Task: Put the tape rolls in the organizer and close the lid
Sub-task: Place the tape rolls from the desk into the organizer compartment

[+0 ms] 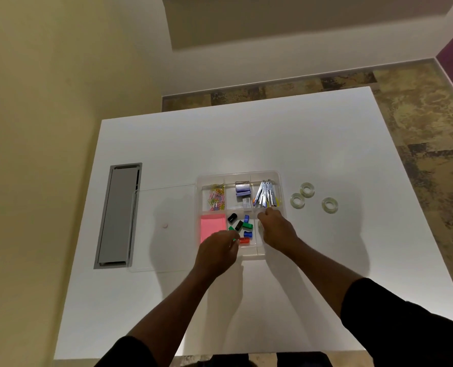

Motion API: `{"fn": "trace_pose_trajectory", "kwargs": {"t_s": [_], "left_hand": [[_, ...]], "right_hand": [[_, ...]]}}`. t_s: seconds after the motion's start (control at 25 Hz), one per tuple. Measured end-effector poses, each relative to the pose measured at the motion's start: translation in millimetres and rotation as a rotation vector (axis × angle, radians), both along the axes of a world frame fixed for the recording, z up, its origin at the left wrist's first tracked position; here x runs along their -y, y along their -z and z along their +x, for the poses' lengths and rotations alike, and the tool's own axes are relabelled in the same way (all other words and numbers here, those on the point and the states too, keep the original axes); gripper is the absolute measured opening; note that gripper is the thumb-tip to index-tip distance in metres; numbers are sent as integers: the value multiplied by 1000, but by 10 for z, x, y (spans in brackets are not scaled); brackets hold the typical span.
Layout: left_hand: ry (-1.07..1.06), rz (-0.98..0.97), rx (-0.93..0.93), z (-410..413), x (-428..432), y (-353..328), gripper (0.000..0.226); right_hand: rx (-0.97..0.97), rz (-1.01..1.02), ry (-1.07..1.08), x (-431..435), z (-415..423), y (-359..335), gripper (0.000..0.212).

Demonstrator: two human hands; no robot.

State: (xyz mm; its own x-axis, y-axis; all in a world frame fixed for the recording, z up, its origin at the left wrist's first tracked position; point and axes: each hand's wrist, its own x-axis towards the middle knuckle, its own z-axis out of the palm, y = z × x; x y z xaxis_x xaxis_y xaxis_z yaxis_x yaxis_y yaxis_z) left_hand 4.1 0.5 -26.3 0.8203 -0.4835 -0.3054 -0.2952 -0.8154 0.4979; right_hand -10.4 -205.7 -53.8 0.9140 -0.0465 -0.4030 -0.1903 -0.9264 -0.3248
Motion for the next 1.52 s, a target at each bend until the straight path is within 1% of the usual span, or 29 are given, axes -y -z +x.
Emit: {"fn": "trace_pose_trajectory", "kwargs": {"t_s": [0.12,0.2,0.32,0.44,0.52,0.6,0.68,0.76,0.84,0.92,0.96,1.0,1.12,1.16,1.2,1.28,1.36,1.44,1.52], "left_hand": [[-7,16,6,-28,-95,-1,26],[-12,15,8,-40,-133,1,27],[-6,15,7,-39,-135,8,27],[-10,13,6,-20,-95,15,26],[-6,17,-3,-8,-56,14,24],[2,20,-11,5,-17,15,23],[8,13,-6,11,29,21,22],[6,9,1,8,70,15,23],[7,16,-8,6,106,16,25],[12,32,-17,3,141,16,24],[12,39,-18,4,156,15,23],[14,44,-20,6,169,17,23],[22,58,-33,-6,215,25,23],[21,55,-32,-11,225,22,23],[17,47,-27,-13,237,19,24],[8,28,-21,-15,259,3,28],[7,18,-23,-21,277,-19,34],[5,11,-23,-24,280,-30,36],[-2,-4,-24,-40,280,-44,38]], "right_hand": [[-5,-43,-10,-32,30,46,36],[-2,-36,-5,-24,24,48,39],[22,26,31,40,-4,3,46],[155,113,118,200,-37,-97,37],[274,111,215,412,-78,-152,33],[329,80,330,684,-129,-163,39],[249,20,425,975,-177,-133,52],[74,-55,469,1228,-210,-79,71],[-64,-56,481,1407,-246,-32,86],[-143,-25,442,1505,-282,3,91],[-168,-28,415,1518,-302,14,88],[-169,-56,387,1513,-327,32,80],[-52,-197,319,1442,-422,61,36],[-45,-230,298,1407,-453,57,28],[-54,-241,282,1379,-477,54,24],[-48,-201,289,1331,-523,60,23],[4,-112,355,1263,-544,38,26],[88,-20,416,1129,-536,0,35],[175,67,385,915,-531,-46,45]]}}
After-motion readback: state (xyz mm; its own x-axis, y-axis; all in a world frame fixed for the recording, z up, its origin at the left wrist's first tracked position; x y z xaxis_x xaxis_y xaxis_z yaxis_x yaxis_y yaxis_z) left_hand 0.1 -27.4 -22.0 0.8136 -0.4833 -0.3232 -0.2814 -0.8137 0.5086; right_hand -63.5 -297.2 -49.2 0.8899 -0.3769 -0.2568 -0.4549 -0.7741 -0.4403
